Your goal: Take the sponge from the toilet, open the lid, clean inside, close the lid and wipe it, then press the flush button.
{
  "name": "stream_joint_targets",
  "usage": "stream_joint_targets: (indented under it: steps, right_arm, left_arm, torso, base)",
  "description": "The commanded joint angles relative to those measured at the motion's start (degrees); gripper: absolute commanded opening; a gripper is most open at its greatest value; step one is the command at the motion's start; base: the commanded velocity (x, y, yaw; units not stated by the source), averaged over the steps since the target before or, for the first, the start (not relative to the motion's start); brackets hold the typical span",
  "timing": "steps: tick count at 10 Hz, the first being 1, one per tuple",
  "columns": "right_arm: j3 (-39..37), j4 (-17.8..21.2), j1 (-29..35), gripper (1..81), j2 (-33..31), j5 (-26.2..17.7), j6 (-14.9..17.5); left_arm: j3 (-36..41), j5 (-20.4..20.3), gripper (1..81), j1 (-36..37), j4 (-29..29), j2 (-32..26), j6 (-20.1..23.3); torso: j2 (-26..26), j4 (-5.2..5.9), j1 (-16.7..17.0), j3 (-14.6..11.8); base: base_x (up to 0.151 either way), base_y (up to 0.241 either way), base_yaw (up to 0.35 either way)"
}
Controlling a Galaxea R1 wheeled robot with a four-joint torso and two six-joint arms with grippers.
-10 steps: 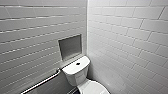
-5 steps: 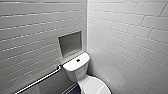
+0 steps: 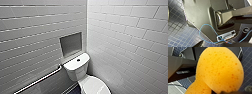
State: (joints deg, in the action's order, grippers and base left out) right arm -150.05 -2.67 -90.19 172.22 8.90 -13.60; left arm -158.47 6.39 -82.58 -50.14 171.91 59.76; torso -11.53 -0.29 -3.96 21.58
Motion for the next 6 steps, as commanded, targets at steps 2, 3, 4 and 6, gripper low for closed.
stream_joint_targets:
  steps: [2, 3, 4, 6]
  right_arm:
    - [0.1, -0.8, 0.3, 1.0, 0.3, -3.8, 0.2]
    - [0.1, -0.8, 0.4, 1.0, 0.3, -3.8, 0.2]
    - [0.2, -0.8, 0.4, 1.0, 0.3, -3.8, 0.2]
    - [0.2, -0.8, 0.3, 1.0, 0.3, -3.9, 0.2]
  left_arm:
    - [-0.2, 5.0, 81.1, 1.1, -0.7, -0.2, 0.0]
    - [-0.2, 5.0, 81.1, 1.1, -0.7, -0.2, 0.0]
    - [-0.2, 5.0, 81.1, 1.1, -0.7, -0.2, 0.0]
    - [-0.2, 5.0, 81.1, 1.1, -0.7, -0.2, 0.0]
  torso:
    - [7.7, 0.00, 4.0, -0.1]
    - [4.0, 0.00, 2.3, -0.2]
    - [5.4, 0.00, 2.7, -0.2]
    - [6.3, 0.00, 2.9, -1.8]
  base:
    - [0.000, 0.000, 0.000]
    - [0.000, 0.000, 0.000]
    - [0.000, 0.000, 0.000]
    - [0.000, 0.000, 0.000]
